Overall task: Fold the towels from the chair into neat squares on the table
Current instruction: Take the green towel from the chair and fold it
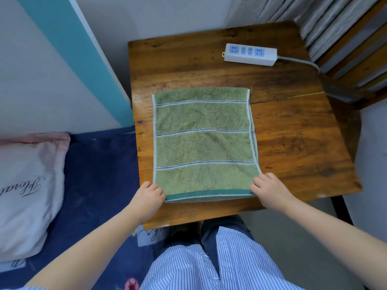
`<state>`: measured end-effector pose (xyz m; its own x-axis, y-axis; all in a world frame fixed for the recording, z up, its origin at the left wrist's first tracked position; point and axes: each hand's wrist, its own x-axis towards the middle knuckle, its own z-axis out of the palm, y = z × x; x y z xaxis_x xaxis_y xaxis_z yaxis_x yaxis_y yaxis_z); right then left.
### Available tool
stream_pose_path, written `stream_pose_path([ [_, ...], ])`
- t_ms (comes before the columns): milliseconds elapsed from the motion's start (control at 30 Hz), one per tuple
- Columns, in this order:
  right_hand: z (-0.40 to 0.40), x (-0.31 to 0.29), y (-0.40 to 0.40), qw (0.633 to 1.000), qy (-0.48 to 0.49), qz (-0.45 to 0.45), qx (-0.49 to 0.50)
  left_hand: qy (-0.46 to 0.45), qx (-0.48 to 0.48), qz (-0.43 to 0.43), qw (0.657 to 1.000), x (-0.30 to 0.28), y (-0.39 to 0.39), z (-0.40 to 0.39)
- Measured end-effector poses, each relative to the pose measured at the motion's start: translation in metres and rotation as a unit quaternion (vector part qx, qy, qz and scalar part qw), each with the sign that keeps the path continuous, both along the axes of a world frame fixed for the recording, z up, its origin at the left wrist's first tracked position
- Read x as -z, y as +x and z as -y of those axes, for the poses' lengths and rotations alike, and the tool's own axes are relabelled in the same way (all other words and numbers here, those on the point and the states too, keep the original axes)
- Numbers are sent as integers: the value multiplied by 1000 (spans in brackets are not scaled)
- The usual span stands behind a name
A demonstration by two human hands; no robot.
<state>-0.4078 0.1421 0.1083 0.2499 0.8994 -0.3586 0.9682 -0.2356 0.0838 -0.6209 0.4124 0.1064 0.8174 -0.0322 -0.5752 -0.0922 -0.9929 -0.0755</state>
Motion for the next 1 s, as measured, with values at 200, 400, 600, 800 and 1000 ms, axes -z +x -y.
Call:
stream_pose_path([
  [200,-11,11,-18,993,-106,-39,34,26,-68,-88,993,9,7,10],
  [400,-28,-3,-4,964,-214,-131,94,11,-64,-153,986,5,16,9],
  [600,-57,-13,59,957,-102,-157,221,-20,-156,-102,982,-14,71,-17],
  [800,-116,-8,129,897,71,-172,400,-84,-363,104,922,-12,142,-55],
  [1000,-166,20,183,803,169,-186,541,-95,-431,186,878,8,206,-77],
])
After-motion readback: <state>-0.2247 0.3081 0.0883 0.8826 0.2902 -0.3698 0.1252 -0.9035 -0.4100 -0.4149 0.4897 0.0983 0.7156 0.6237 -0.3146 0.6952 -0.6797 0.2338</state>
